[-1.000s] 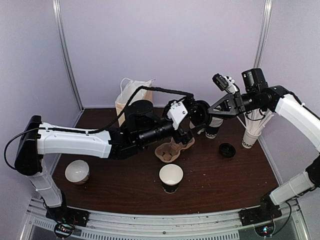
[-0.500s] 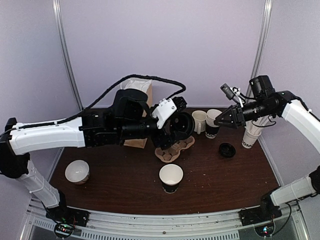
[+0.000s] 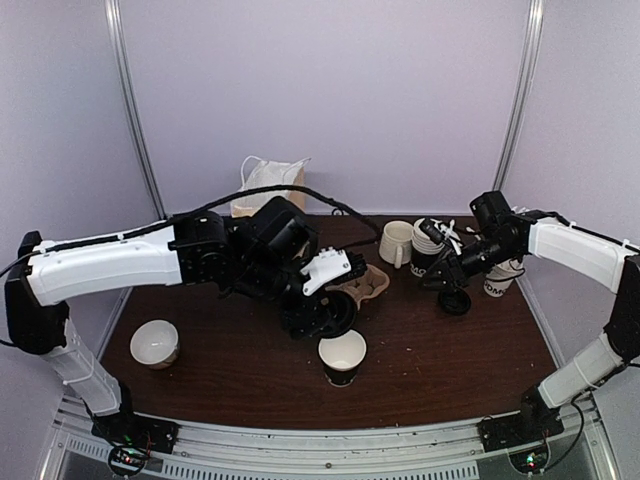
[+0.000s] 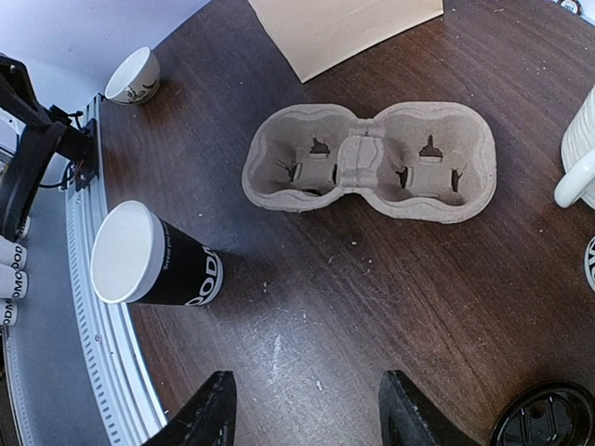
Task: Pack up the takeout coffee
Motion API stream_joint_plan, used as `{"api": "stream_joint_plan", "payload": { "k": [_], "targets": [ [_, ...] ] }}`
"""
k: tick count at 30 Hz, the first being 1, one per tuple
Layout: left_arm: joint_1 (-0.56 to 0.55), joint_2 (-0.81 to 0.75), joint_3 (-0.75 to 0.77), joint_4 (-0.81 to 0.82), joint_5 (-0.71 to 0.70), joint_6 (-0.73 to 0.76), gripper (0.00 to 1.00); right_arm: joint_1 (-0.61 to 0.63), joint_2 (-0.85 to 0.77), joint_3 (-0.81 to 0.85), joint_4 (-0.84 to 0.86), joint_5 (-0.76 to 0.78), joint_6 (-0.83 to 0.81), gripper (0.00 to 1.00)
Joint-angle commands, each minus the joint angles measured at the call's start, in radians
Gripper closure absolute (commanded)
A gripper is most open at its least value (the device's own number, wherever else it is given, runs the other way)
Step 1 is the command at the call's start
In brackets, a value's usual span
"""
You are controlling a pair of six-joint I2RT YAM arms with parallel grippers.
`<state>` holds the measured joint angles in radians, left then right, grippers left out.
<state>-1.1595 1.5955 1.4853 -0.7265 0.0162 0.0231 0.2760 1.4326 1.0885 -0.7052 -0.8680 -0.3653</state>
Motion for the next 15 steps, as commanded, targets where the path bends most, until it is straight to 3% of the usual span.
{"api": "stream_joint_plan", "payload": {
  "k": [1,15],
  "targets": [
    [-0.003,0.072,0.043,-0.053,0.036,-0.005,0.25,-0.001,0.005,-0.017,0.039,0.034,-0.032,0.44],
    [-0.005,0.202,0.118,-0.065,0.049,0.009,0.25,0.003,0.027,-0.014,0.006,0.013,-0.070,0.45]
  ]
}}
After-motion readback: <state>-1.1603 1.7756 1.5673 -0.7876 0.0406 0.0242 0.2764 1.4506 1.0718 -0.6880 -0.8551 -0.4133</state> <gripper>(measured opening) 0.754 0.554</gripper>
